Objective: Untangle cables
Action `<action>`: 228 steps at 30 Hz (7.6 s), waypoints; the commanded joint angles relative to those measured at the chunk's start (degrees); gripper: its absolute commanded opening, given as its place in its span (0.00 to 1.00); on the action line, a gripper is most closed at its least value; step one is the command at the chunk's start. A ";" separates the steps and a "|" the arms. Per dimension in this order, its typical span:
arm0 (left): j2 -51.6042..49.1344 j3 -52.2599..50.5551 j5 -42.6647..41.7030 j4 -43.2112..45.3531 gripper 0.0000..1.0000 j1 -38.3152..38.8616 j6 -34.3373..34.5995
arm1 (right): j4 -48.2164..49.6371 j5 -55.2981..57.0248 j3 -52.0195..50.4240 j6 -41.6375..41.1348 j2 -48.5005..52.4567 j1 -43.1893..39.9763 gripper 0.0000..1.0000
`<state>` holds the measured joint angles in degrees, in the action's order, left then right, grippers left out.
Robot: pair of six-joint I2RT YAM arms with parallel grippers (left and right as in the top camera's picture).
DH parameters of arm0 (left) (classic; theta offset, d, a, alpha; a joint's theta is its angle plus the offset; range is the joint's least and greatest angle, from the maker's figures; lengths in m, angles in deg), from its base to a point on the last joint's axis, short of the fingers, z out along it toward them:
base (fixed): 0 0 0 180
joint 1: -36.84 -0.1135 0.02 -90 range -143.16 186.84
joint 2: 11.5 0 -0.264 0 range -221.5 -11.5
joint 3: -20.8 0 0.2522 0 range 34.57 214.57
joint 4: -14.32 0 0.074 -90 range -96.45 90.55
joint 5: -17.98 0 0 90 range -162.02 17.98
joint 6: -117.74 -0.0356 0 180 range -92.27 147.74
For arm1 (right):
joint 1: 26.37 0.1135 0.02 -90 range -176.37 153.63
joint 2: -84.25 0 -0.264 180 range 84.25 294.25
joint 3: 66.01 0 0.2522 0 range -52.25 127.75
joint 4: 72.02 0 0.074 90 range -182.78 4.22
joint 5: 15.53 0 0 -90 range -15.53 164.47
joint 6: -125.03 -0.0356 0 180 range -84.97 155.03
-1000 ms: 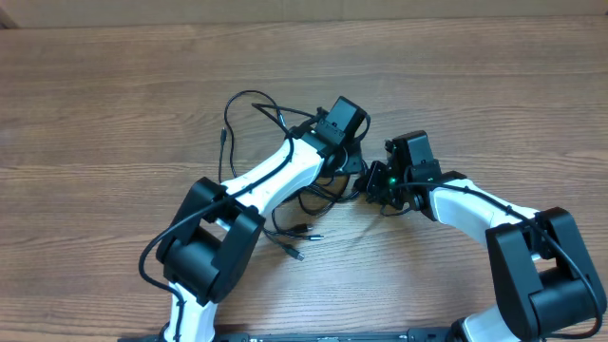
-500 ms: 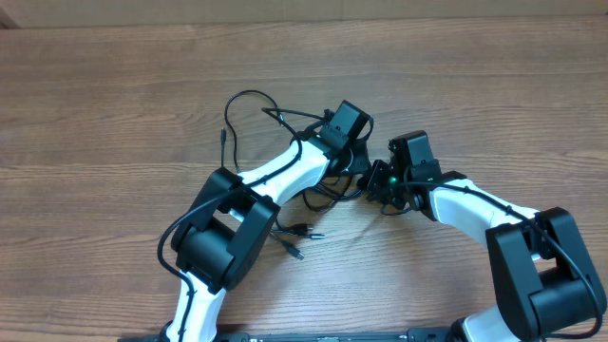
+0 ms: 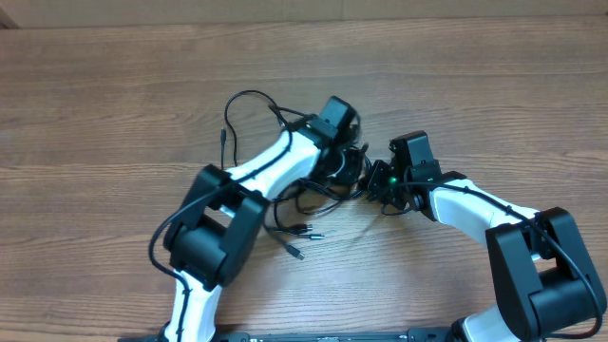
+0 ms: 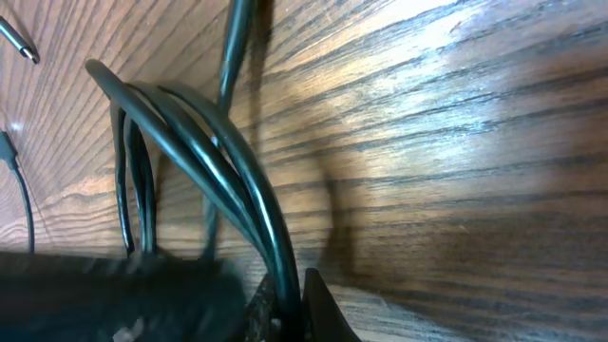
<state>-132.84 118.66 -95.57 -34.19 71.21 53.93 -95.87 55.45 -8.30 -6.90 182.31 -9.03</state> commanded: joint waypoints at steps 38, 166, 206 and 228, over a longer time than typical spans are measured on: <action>7.87 5.81 6.14 -46.56 0.04 -7.87 -19.32 | 7.37 9.46 -0.50 -0.07 0.44 0.33 0.04; 21.33 44.63 -3.56 -29.31 0.04 -16.83 -35.39 | 24.11 -67.30 19.80 -2.03 0.09 -11.47 0.55; 17.92 43.41 4.90 -47.39 0.04 -16.39 -41.31 | -11.06 35.23 19.78 -0.96 0.11 1.16 0.78; 17.81 21.40 23.74 -42.01 0.54 -16.35 -24.68 | -25.09 29.73 19.78 4.74 0.11 -17.75 0.95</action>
<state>-115.10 145.43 -72.75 -78.05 55.08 26.89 -119.23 87.60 11.08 -3.60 183.10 -26.45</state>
